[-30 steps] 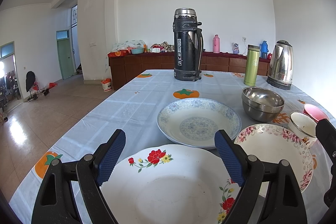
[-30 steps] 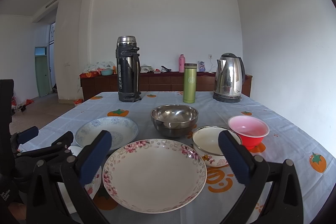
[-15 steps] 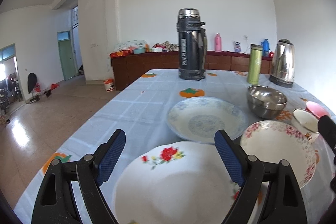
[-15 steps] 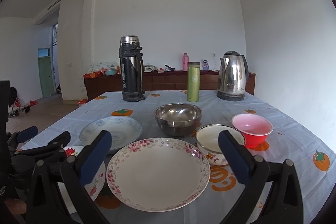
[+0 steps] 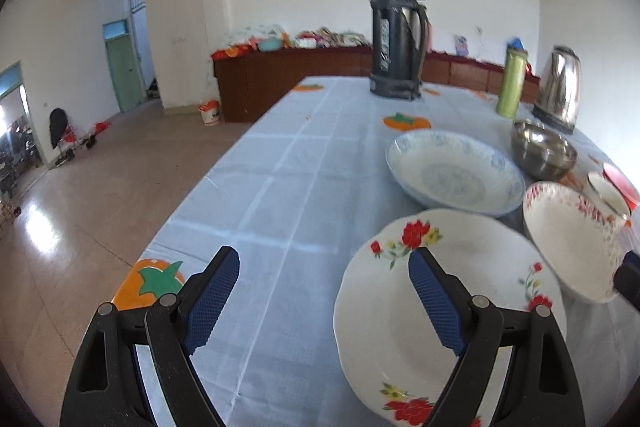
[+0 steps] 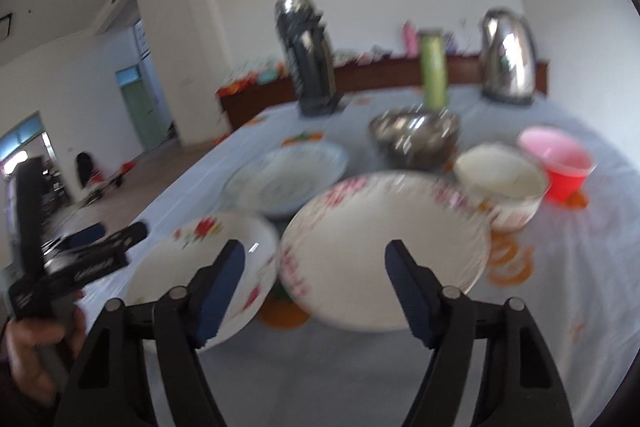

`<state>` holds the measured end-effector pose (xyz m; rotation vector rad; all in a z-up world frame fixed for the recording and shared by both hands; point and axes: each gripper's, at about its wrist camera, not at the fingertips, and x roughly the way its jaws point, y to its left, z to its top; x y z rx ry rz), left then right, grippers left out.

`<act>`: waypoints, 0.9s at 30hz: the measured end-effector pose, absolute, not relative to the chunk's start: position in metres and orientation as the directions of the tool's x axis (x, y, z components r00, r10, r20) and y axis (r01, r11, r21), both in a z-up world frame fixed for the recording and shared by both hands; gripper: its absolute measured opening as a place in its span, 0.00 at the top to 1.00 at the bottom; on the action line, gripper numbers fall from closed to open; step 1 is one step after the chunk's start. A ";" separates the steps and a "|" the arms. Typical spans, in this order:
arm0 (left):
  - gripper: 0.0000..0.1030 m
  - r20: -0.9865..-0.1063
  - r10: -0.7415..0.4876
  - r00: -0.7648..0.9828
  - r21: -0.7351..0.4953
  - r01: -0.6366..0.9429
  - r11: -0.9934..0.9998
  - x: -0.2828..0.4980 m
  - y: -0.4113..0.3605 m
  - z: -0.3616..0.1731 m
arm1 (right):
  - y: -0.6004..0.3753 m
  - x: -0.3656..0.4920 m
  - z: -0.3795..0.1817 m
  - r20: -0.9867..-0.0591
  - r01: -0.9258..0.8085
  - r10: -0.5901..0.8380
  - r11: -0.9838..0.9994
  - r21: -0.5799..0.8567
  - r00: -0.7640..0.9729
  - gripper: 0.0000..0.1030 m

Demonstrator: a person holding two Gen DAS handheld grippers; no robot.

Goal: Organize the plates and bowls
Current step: 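Move the left gripper to the red-flower white plate rim and grasp it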

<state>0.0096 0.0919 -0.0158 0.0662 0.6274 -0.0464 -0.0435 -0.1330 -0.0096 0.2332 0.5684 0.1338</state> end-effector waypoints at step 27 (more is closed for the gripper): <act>0.32 -0.731 -0.102 0.675 0.034 0.186 0.982 0.035 0.075 -0.048 | -0.088 -0.009 -0.049 -0.702 -0.148 0.332 0.939 0.311 0.631 0.66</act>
